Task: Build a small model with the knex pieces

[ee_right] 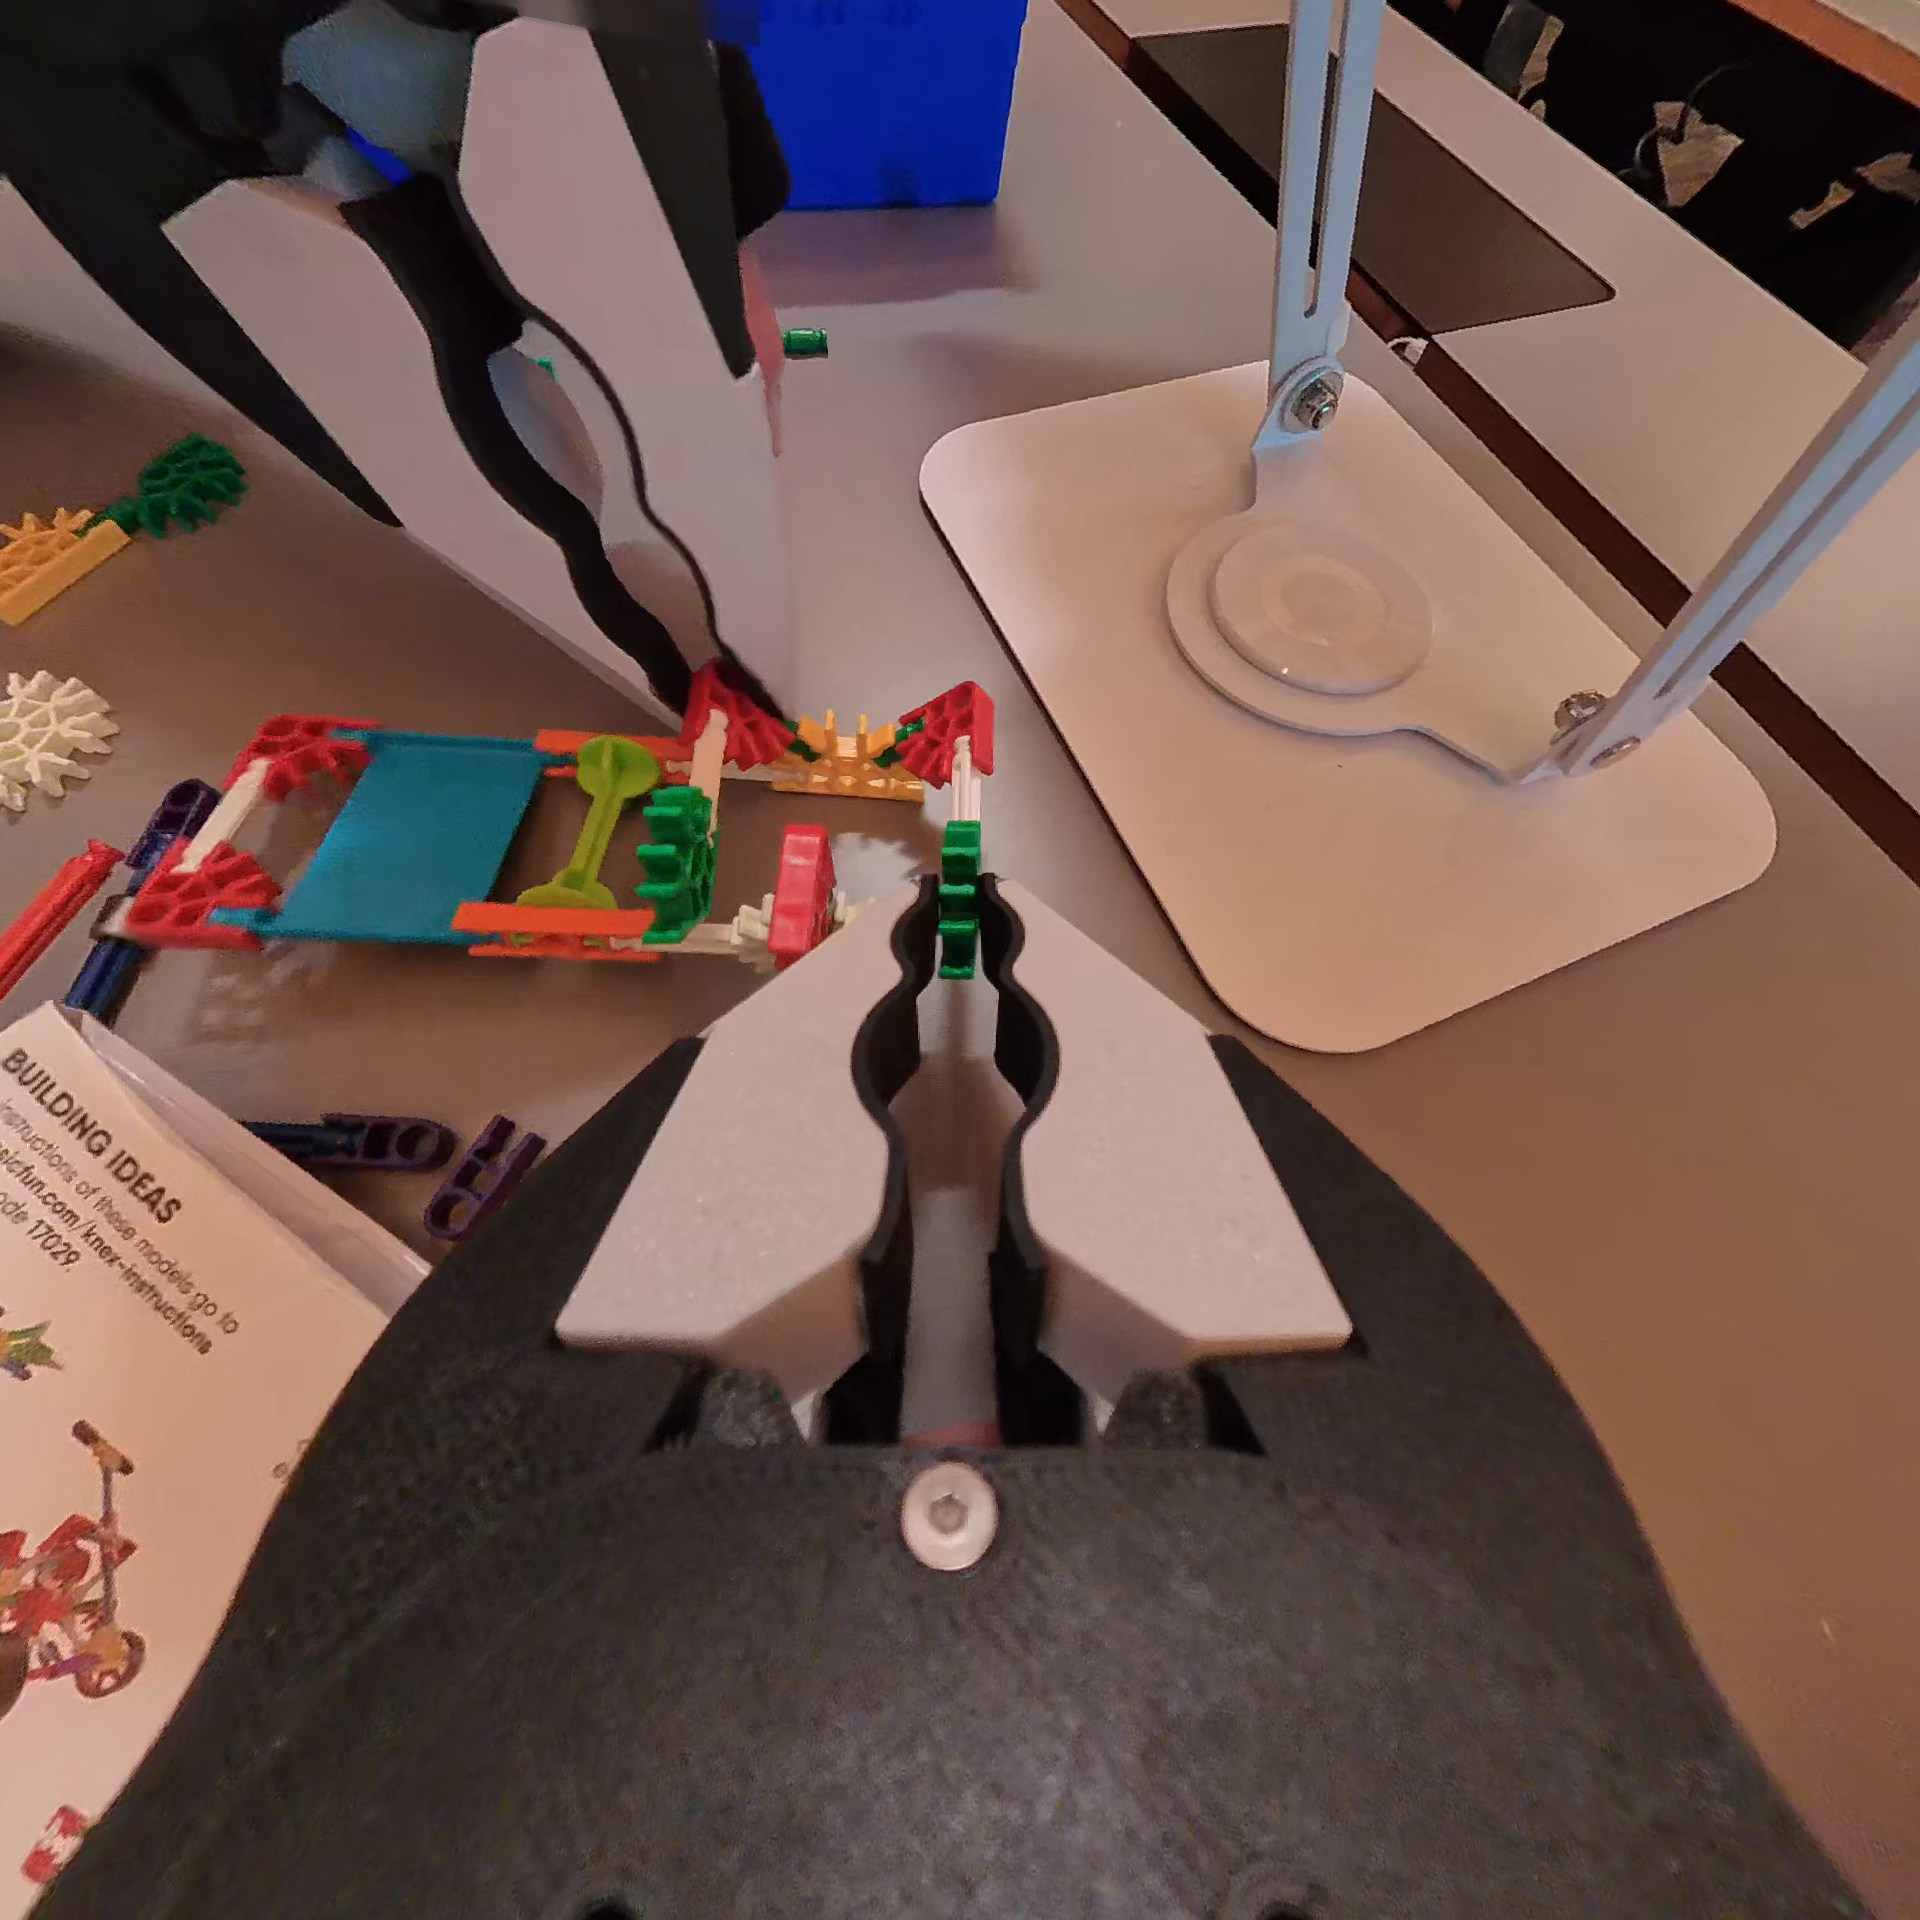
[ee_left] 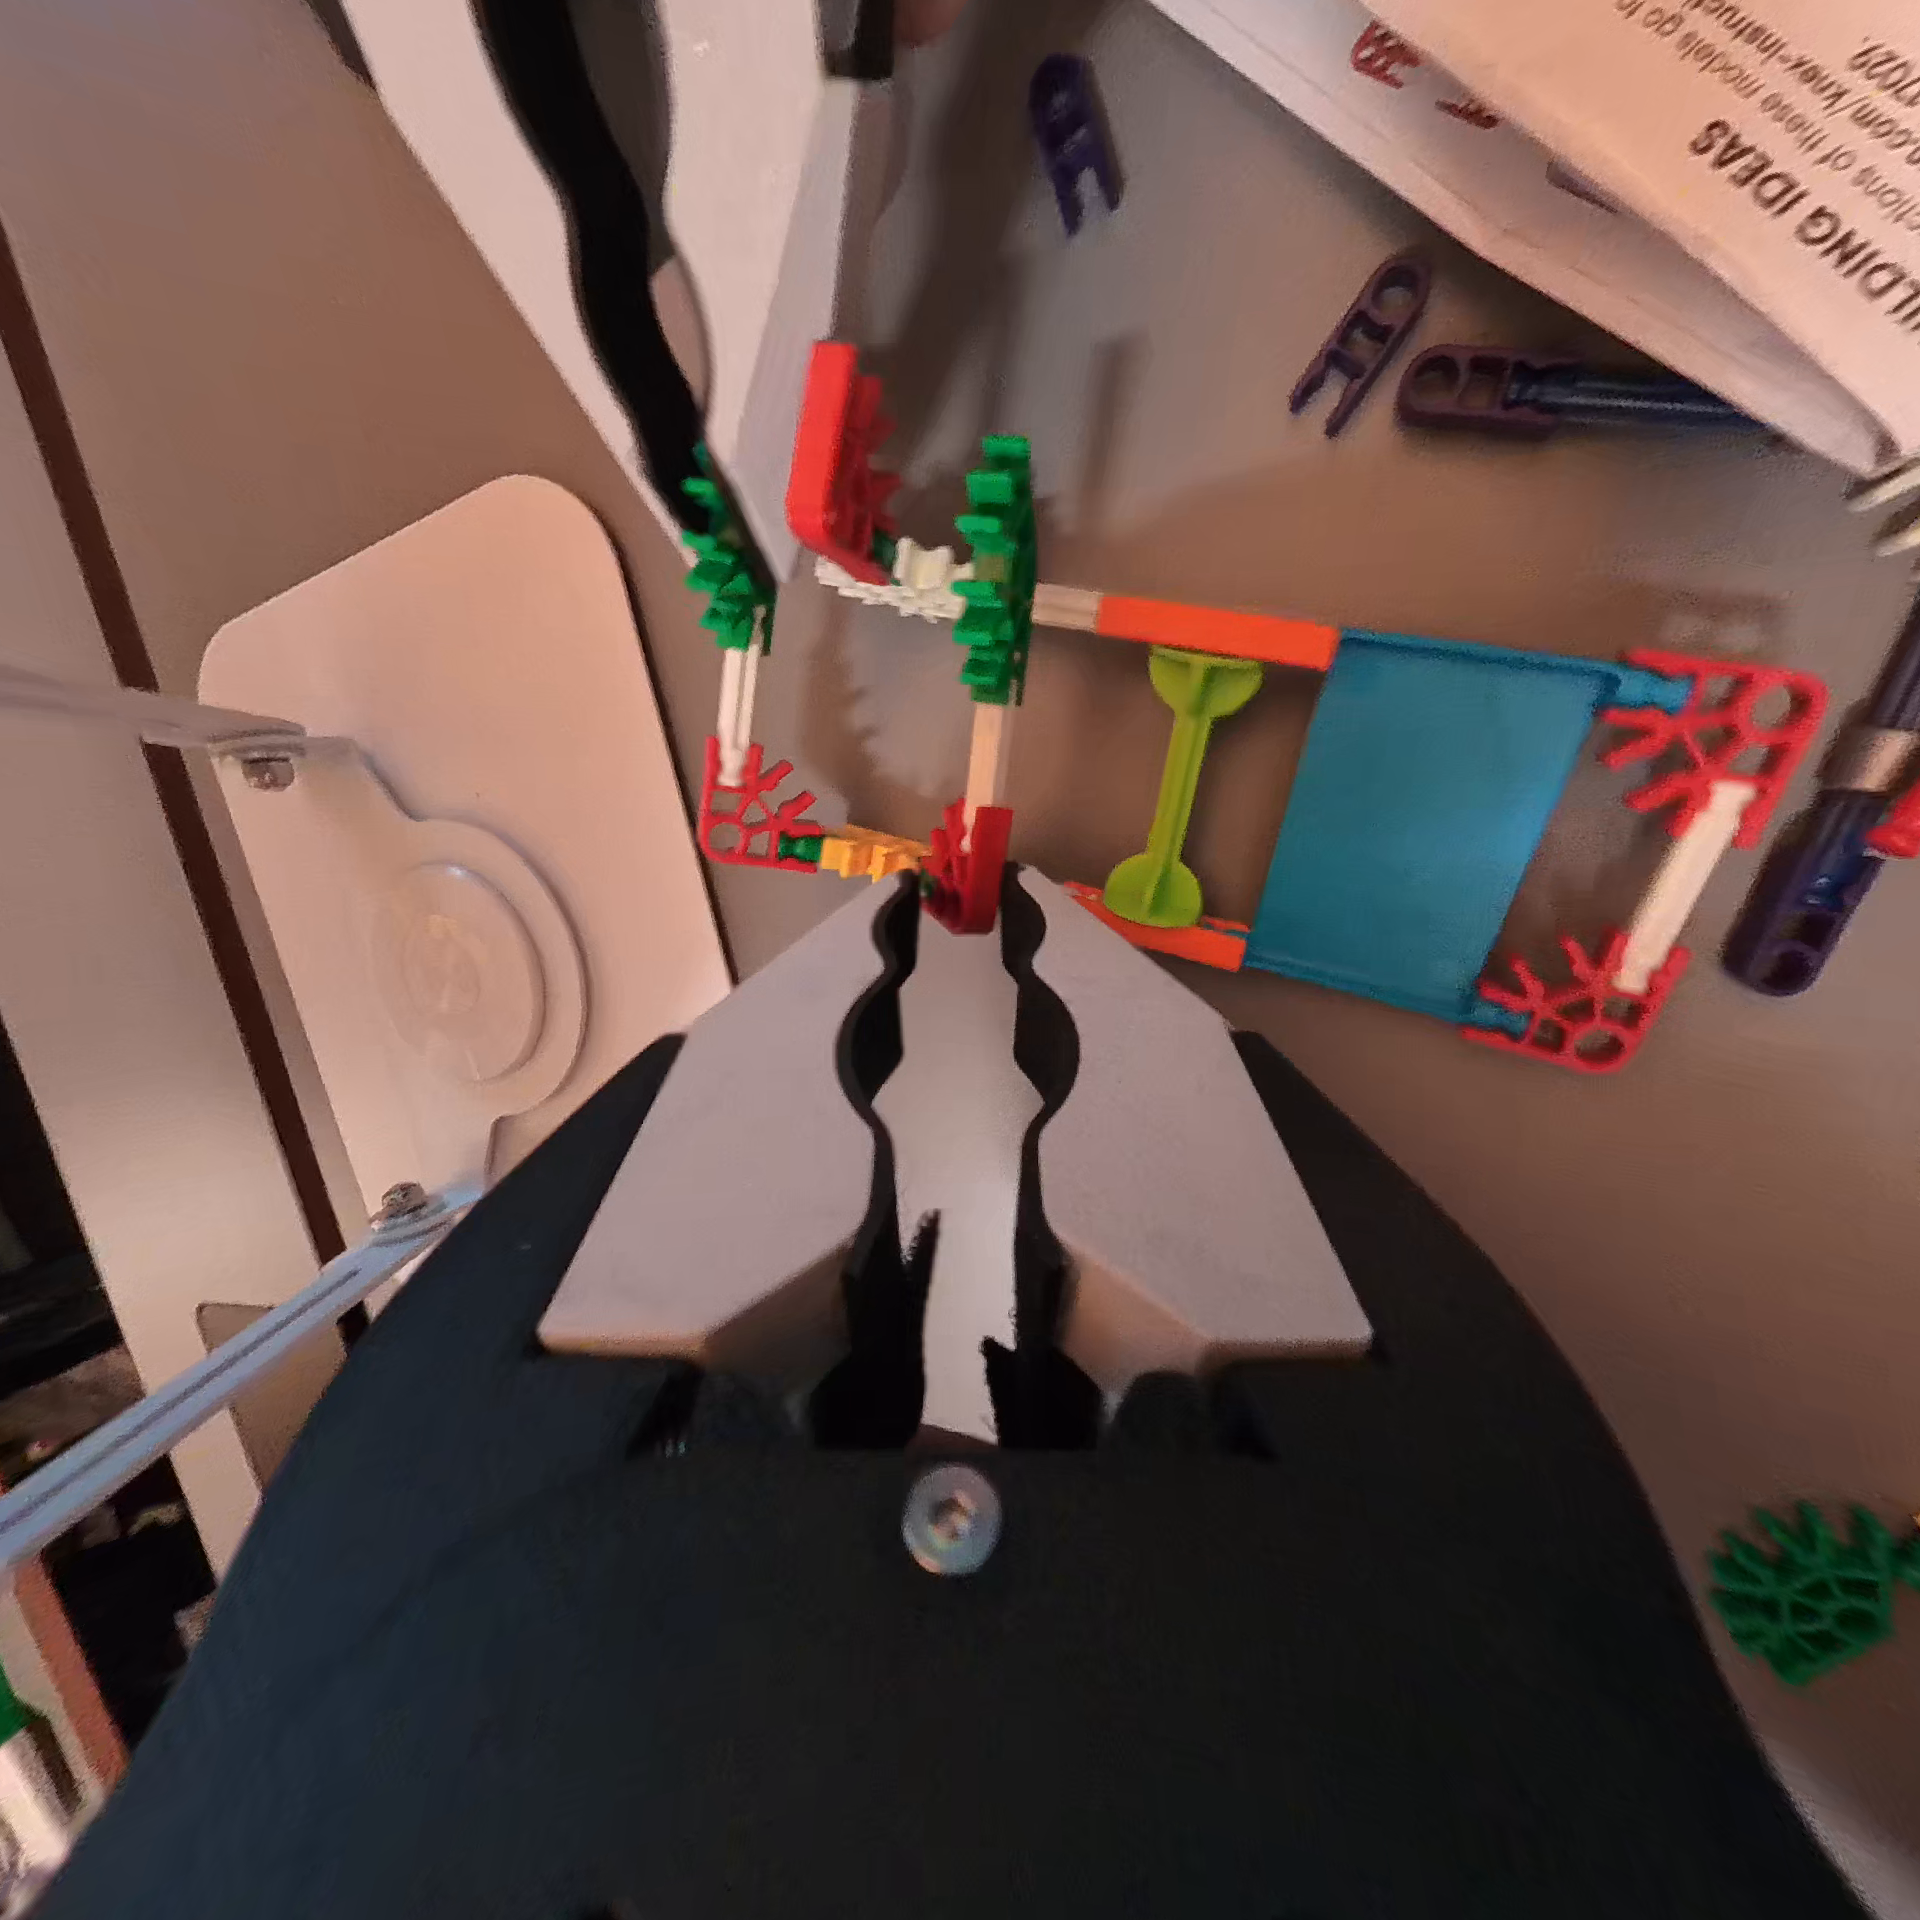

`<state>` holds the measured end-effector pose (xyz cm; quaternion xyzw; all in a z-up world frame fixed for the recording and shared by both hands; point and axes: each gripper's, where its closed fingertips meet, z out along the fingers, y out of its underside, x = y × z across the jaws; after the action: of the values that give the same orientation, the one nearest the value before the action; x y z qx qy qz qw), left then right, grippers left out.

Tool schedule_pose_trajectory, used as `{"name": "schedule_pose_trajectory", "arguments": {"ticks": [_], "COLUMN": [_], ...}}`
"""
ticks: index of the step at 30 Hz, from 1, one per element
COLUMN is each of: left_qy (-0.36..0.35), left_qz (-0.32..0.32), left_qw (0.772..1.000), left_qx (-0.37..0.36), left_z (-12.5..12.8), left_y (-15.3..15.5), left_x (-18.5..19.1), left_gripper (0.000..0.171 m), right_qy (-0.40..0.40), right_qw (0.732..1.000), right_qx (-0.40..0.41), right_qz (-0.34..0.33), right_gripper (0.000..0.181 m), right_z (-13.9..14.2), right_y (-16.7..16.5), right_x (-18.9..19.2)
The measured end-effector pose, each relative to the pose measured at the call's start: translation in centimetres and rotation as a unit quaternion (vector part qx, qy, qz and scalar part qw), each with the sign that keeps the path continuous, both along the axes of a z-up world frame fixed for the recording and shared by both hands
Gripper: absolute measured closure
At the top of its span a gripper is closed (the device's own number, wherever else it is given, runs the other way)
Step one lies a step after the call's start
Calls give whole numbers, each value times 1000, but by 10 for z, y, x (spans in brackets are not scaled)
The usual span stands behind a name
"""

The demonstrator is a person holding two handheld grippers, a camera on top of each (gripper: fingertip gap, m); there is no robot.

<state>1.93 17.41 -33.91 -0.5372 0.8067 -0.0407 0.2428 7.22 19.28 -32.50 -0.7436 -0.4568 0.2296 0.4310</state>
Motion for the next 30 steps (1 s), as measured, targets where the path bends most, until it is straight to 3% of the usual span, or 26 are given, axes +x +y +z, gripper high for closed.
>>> {"name": "schedule_pose_trajectory", "arguments": {"ticks": [4,9,16,30], "left_qy": [-10,-23,-9,1], "left_qz": [20,17,-22,-38], "left_qw": [999,999,999,999], "left_qx": [22,40,36,17], "left_z": [10,29,30,20], "left_y": [4,-8,-33,-38], "left_x": [-5,-3,-2,-2], "left_gripper": [141,123,126,129], "right_qy": [-6,-1,1,5], "right_qw": [1000,1000,1000,999], "right_qx": [3,0,3,18], "right_qz": [-3,-6,-9,-29], "right_gripper": [159,159,158,155], "right_z": [0,1,3,9], "right_y": [-1,-1,-2,2], "right_x": [-1,1,5,14]}}
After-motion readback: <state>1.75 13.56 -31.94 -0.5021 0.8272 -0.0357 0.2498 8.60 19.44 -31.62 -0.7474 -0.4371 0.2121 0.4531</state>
